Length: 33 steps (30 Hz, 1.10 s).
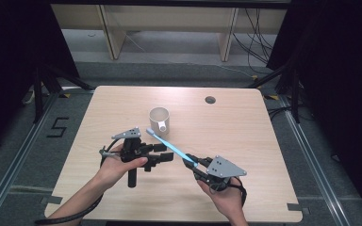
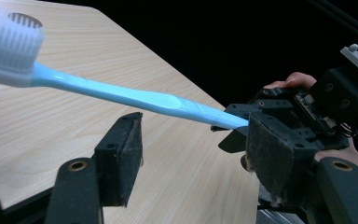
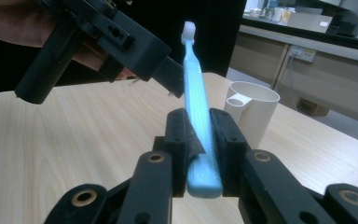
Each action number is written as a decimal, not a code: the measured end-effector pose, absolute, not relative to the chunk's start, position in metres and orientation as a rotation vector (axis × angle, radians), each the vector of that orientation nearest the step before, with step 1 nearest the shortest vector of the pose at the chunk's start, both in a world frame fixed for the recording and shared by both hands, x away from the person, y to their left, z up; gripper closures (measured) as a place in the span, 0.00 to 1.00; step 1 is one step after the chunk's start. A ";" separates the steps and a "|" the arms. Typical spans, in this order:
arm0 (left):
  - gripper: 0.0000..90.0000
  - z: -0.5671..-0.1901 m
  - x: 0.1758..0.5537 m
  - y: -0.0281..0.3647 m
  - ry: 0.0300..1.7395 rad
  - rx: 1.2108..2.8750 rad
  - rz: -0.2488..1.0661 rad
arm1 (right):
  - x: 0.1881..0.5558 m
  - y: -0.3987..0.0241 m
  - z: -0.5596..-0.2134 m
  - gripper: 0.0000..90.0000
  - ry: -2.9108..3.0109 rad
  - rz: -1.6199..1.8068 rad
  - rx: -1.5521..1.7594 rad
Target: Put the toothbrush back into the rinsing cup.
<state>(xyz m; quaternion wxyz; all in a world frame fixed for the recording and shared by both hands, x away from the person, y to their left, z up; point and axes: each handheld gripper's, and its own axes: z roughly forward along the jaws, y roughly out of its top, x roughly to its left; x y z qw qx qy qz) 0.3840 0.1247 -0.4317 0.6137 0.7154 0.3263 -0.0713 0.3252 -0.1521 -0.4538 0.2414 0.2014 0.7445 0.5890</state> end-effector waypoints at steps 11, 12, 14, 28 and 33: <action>0.52 -0.430 0.386 0.120 0.757 1.636 -0.163 | 0.325 -0.149 -0.455 0.88 2.016 1.606 0.546; 0.55 -0.430 0.386 0.119 0.759 1.632 -0.161 | 0.325 -0.148 -0.456 0.88 1.996 1.623 0.547; 0.59 -0.429 0.387 0.119 0.761 1.625 -0.166 | 0.325 -0.148 -0.454 0.88 2.004 1.599 0.540; 0.78 -0.422 0.388 0.117 0.755 1.556 -0.201 | 0.322 -0.136 -0.461 0.89 2.033 1.478 0.533; 0.80 -0.420 0.388 0.114 0.747 1.547 -0.190 | 0.321 -0.130 -0.462 0.92 2.064 1.467 0.520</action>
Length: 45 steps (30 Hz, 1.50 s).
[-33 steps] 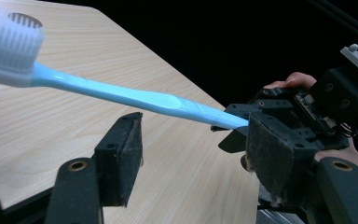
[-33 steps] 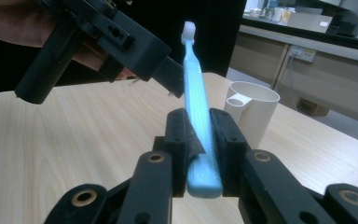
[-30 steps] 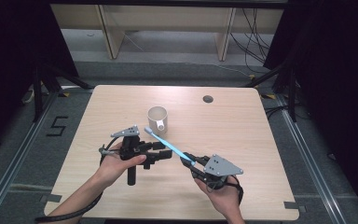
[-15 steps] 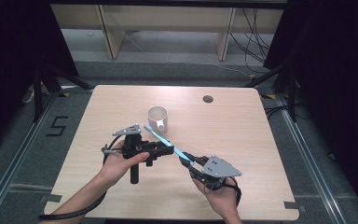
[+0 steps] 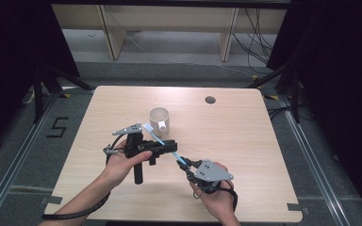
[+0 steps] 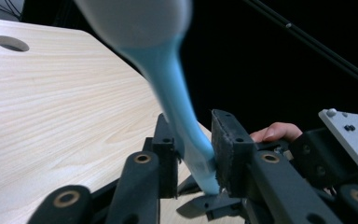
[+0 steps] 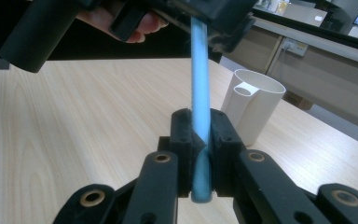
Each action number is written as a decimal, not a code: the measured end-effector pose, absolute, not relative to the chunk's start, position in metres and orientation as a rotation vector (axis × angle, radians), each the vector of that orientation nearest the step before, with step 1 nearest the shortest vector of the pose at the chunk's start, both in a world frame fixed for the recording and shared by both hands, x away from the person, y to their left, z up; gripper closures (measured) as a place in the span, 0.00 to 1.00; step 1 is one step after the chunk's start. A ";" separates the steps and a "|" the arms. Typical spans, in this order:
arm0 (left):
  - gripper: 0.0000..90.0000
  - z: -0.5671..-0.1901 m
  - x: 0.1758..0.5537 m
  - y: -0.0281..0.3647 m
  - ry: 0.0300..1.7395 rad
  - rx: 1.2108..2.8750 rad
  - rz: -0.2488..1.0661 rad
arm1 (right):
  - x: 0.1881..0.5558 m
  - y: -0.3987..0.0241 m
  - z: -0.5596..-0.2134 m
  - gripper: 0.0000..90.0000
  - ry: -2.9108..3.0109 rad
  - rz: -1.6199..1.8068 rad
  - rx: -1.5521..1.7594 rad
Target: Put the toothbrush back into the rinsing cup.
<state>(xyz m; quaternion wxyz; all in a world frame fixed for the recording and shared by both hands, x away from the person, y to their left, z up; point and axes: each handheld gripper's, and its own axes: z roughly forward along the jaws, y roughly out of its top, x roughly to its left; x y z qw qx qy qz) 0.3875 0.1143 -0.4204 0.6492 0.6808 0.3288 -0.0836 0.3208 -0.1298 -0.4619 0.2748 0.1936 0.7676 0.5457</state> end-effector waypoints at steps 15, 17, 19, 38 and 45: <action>0.87 -0.407 0.380 0.115 0.644 1.634 -0.035 | 0.324 -0.133 -0.463 0.66 2.064 1.455 0.584; 0.87 -0.408 0.381 0.117 0.638 1.644 -0.001 | 0.322 -0.142 -0.453 0.65 2.033 1.477 0.629; 0.87 -0.409 0.381 0.118 0.641 1.645 0.013 | 0.321 -0.144 -0.451 0.65 2.018 1.479 0.636; 0.87 -0.395 0.390 0.147 0.651 1.668 0.308 | 0.317 -0.157 -0.466 0.65 2.021 1.472 0.690; 0.87 -0.392 0.397 0.149 0.650 1.668 0.379 | 0.317 -0.161 -0.477 0.65 2.030 1.476 0.754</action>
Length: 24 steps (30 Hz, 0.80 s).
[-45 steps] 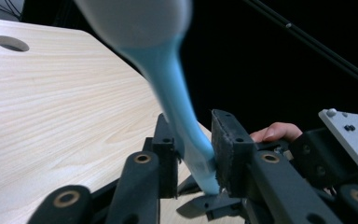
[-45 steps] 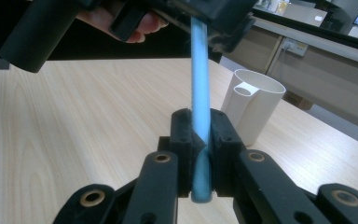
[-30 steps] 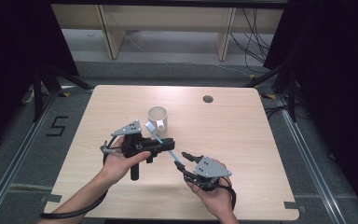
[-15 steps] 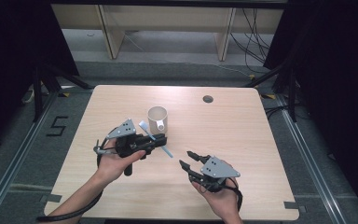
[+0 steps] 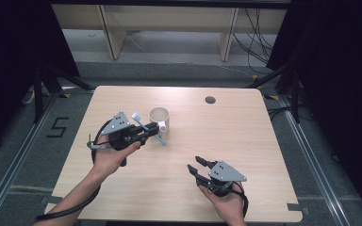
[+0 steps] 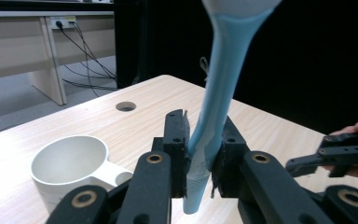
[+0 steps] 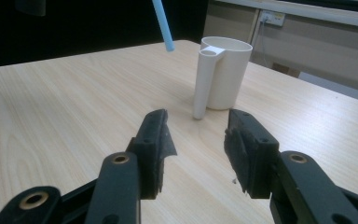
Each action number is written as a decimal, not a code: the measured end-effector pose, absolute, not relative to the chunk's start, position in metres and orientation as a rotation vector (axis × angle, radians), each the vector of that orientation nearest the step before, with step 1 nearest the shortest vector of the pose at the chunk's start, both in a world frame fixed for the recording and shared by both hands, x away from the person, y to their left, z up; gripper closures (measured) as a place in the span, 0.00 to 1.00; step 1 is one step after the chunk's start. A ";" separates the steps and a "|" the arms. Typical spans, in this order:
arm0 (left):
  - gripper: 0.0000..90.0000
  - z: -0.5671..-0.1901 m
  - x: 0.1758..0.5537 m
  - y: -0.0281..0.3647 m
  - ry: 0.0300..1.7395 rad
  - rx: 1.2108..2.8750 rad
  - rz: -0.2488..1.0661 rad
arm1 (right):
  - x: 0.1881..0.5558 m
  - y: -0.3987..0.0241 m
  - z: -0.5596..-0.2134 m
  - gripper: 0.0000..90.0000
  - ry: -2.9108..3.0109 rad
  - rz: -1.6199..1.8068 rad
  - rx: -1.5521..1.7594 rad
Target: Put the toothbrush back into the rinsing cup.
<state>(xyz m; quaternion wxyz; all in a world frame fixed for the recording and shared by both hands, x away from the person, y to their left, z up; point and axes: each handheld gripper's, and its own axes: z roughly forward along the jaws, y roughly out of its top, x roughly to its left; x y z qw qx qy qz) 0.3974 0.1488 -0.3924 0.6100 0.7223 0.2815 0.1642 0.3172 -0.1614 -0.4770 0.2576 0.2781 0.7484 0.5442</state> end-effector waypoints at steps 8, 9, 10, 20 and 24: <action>0.87 -0.390 0.406 0.149 0.664 1.666 0.425 | 0.320 -0.171 -0.488 0.65 1.998 1.465 0.801; 0.87 -0.389 0.407 0.148 0.664 1.664 0.430 | 0.321 -0.174 -0.489 0.65 1.992 1.457 0.805; 0.87 -0.388 0.408 0.148 0.664 1.666 0.434 | 0.322 -0.176 -0.490 0.65 1.977 1.455 0.804; 0.87 -0.381 0.421 0.145 0.668 1.663 0.458 | 0.321 -0.190 -0.501 0.64 1.962 1.471 0.933; 0.87 -0.375 0.423 0.145 0.667 1.659 0.471 | 0.322 -0.194 -0.503 0.63 1.936 1.470 0.934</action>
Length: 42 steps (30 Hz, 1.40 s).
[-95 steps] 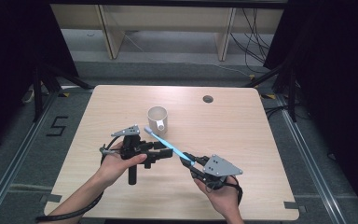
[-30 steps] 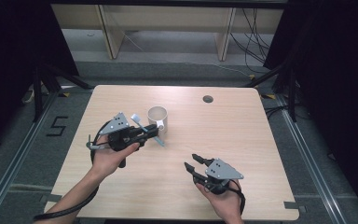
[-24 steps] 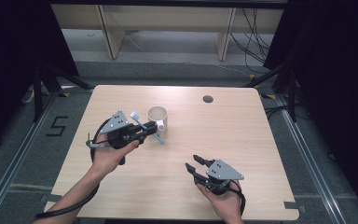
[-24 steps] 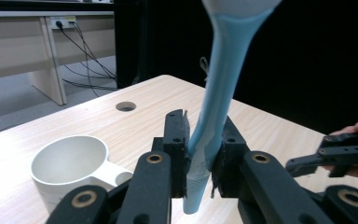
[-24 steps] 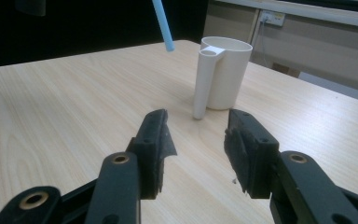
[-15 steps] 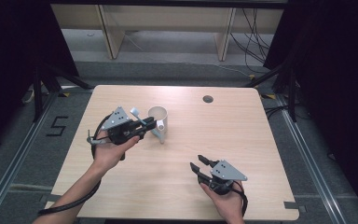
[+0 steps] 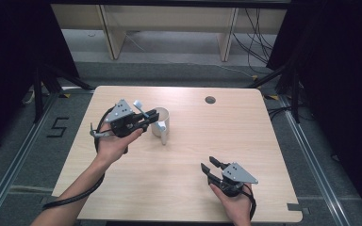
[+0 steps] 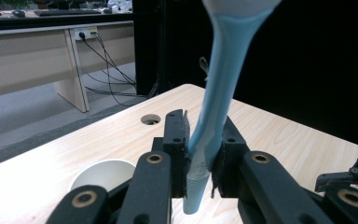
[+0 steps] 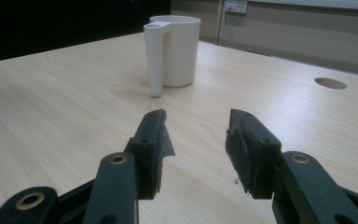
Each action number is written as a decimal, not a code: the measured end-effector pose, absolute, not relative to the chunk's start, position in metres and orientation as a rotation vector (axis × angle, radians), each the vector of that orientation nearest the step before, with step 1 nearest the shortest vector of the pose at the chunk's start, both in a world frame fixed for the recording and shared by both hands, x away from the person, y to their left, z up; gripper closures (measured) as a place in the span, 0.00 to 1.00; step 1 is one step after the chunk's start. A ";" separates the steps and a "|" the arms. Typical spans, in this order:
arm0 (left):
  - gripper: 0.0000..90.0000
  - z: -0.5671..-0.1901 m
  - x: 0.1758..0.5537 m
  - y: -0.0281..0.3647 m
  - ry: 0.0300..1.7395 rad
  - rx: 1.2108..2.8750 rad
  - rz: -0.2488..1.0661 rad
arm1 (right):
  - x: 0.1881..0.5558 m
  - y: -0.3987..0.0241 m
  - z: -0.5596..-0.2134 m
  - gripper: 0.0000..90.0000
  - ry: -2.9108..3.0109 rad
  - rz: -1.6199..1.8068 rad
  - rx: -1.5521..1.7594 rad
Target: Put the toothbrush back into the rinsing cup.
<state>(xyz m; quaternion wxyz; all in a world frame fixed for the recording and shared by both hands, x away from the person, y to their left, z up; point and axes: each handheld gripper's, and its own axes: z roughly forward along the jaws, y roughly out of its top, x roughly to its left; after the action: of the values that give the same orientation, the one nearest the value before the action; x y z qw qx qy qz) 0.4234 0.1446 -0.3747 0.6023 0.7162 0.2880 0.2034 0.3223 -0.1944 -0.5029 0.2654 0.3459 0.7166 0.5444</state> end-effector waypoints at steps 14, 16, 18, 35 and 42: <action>0.87 -0.371 0.433 0.152 0.683 1.643 0.504 | 0.321 -0.202 -0.504 0.61 1.895 1.453 0.983; 0.87 -0.370 0.433 0.152 0.684 1.640 0.506 | 0.319 -0.200 -0.503 0.61 1.896 1.452 1.013; 0.87 -0.369 0.433 0.152 0.680 1.639 0.514 | 0.318 -0.199 -0.503 0.61 1.896 1.456 1.029; 0.87 -0.374 0.442 0.149 0.693 1.660 0.529 | 0.320 -0.201 -0.504 0.61 1.897 1.450 1.003; 0.87 -0.382 0.444 0.143 0.694 1.689 0.516 | 0.321 -0.201 -0.504 0.61 1.894 1.459 0.993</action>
<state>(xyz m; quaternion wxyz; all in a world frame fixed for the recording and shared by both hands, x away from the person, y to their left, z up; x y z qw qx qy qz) 0.4442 0.1432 -0.3821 0.5826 0.7235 0.2971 0.2208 0.3211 -0.2012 -0.5043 0.2728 0.3691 0.7037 0.5423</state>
